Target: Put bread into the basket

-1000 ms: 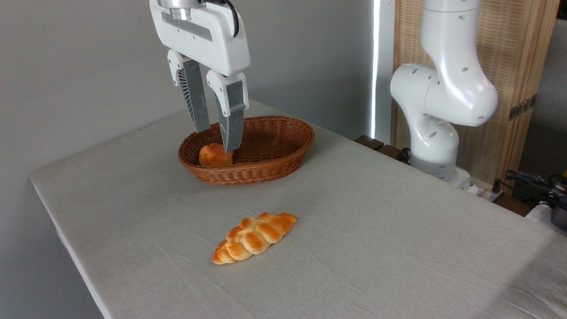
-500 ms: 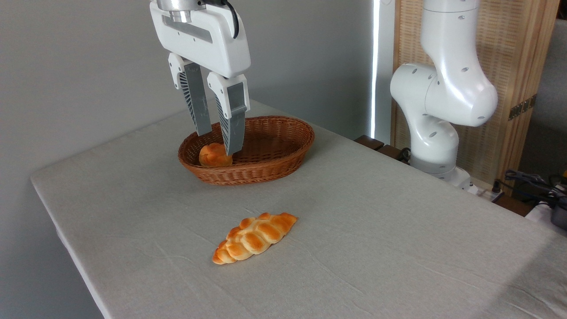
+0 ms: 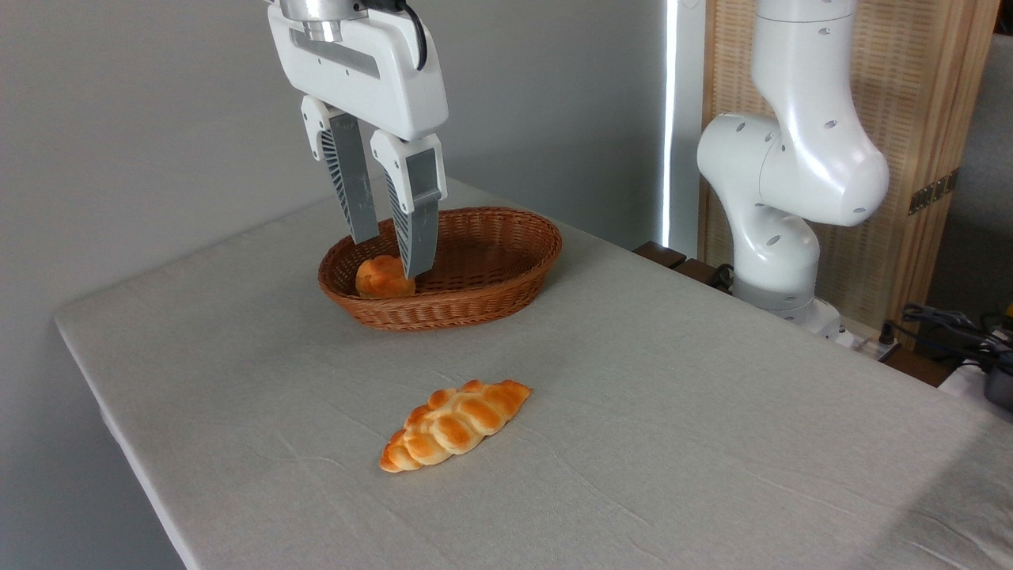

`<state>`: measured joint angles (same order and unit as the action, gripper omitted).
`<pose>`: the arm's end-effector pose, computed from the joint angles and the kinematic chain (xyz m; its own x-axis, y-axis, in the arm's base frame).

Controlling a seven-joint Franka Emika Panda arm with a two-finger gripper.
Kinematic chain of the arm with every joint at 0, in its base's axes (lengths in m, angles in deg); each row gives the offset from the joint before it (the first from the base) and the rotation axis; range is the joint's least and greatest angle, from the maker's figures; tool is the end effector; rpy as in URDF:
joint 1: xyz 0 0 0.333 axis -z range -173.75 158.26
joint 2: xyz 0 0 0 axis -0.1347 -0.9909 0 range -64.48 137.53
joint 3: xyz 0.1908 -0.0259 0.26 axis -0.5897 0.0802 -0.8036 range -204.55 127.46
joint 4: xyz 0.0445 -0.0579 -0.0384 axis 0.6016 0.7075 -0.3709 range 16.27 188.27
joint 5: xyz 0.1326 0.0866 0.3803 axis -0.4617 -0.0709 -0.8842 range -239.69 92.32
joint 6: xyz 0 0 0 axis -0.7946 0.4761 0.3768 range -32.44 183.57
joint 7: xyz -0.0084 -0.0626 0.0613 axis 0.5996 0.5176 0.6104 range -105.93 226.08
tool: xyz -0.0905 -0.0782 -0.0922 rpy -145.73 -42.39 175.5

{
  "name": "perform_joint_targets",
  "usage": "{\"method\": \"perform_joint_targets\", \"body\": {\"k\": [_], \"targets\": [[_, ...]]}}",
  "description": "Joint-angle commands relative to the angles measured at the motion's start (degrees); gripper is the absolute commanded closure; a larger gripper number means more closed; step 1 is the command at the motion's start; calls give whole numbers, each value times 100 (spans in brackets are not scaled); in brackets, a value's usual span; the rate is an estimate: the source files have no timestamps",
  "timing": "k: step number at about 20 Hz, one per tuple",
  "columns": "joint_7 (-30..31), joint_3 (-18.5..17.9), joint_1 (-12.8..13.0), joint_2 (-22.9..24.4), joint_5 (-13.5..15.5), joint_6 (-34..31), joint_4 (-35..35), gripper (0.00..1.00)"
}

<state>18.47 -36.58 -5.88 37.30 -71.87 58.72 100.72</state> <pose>0.5709 -0.0430 0.6094 0.7002 -0.7119 0.0531 -0.7127 -0.7014 -0.0055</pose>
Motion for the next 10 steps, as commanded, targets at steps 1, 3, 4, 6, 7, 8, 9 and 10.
{"method": "perform_joint_targets", "body": {"k": [1,3,4,6,7,8,9,10], "targets": [[170,5,24,2,-120,-191,-47,0],[354,5,24,2,-120,-191,-47,0],[407,5,24,2,-120,-191,-47,0],[416,5,24,2,-111,-191,-47,0],[408,5,24,2,-119,-191,-47,0],[399,5,24,2,-120,-191,-47,0],[390,5,24,2,-120,-191,-47,0],[381,5,24,10,-120,-191,-38,0]]}}
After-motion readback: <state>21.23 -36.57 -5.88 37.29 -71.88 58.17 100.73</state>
